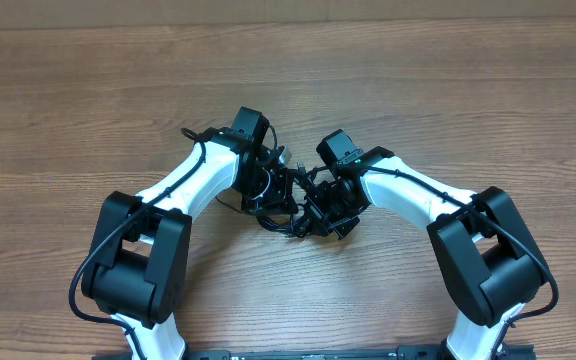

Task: Untangle cables

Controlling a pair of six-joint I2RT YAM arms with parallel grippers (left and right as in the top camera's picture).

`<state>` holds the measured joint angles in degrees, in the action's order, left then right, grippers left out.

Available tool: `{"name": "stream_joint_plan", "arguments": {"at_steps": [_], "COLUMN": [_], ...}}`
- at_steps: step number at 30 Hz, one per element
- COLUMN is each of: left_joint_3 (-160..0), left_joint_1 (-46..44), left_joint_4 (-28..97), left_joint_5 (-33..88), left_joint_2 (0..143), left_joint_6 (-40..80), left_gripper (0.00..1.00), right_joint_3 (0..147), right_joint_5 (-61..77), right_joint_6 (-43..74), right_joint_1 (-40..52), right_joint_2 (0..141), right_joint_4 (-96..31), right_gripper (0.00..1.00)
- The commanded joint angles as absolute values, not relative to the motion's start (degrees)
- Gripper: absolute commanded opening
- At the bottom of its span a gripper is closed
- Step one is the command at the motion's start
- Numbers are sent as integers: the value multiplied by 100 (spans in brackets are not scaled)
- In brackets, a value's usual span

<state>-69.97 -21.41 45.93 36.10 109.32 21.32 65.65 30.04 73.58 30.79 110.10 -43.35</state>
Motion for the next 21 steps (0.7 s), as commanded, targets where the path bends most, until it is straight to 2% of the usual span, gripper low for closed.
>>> {"name": "stream_joint_plan", "arguments": {"at_steps": [1,7,21], "left_joint_3": [-6947,-6947,-6947], "left_joint_1": [-2182,-2182,-2178], "left_joint_4": [4547,4563,4628], "left_joint_5": [3900,3691,3291], "left_joint_2": [10945,10945,10945], "left_joint_6": [2231,2224,1778], "left_gripper": [4,4,4], "right_joint_3": [6521,6521,6521], "right_joint_5": [2958,2740,2381], "right_joint_6": [7371,7371,7000], "right_joint_1": [3081,3076,2659], "right_joint_2": [10877,10877,10877], "right_joint_4": [-4335,-4403,-4812], "right_gripper": [10,4,4]}}
